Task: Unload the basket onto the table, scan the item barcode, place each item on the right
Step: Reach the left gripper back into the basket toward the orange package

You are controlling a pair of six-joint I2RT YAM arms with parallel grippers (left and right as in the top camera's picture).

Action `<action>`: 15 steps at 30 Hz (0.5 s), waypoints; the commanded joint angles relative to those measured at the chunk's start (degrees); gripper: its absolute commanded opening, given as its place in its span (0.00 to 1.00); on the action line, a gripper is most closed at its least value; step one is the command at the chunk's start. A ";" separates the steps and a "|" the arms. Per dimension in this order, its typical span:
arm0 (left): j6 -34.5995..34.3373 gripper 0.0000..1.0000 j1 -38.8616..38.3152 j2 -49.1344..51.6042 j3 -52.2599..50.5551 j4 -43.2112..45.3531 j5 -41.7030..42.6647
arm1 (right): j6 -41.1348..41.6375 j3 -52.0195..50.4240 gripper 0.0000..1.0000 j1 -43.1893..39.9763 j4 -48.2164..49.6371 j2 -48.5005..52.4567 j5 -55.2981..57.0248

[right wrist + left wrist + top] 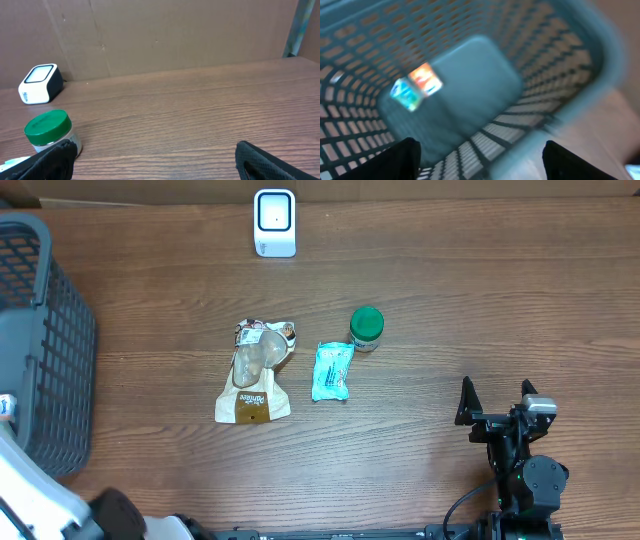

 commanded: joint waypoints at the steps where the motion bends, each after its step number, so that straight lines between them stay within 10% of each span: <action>1: -0.85 0.84 2.80 3.04 -3.58 1.57 -0.33 | 0.00 -0.57 1.00 -0.22 0.17 -0.31 0.15; 15: 9.51 0.89 10.12 4.26 -34.42 28.44 -3.34 | 0.00 -0.57 1.00 -0.22 0.17 -0.31 0.15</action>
